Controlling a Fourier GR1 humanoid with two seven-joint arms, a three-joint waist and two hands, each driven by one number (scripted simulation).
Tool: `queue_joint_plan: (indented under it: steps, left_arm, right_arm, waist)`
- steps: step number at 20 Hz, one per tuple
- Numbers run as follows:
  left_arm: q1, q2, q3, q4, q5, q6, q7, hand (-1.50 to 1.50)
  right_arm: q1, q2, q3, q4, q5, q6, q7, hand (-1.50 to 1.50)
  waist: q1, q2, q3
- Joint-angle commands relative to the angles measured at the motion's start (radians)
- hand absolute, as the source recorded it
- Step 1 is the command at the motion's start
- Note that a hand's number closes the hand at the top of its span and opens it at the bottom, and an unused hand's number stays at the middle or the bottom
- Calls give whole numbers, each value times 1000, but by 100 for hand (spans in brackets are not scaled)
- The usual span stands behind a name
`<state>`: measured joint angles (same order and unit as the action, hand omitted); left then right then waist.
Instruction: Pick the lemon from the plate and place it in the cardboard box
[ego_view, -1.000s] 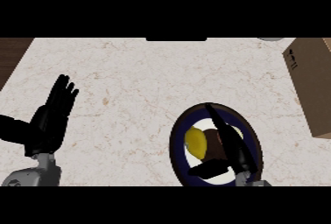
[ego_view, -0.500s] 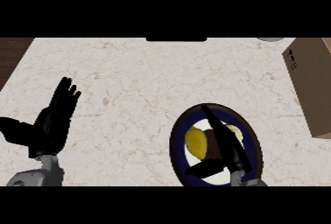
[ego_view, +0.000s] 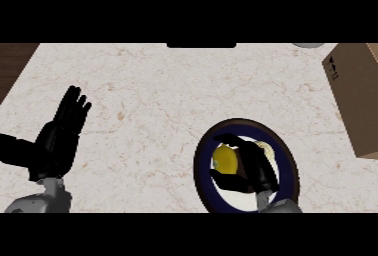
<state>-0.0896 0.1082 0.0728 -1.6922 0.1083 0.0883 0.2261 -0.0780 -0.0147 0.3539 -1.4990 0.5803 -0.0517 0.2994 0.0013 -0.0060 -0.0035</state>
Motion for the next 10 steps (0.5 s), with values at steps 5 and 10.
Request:
queue_joint_plan:
  steps: [5, 10]
  left_arm:
    - [-78, 17, 25, 38, -4, 10, 50, 0]
    - [-16, -1, 14, 31, 10, -19, -13, 0]
  right_arm:
    - [4, 5, 39, 35, 141, -81, -63, 150]
    - [-255, -63, -71, 175, 236, 10, 113, 150]
  waist:
    - [-2, 6, 4]
    - [18, 10, 2]
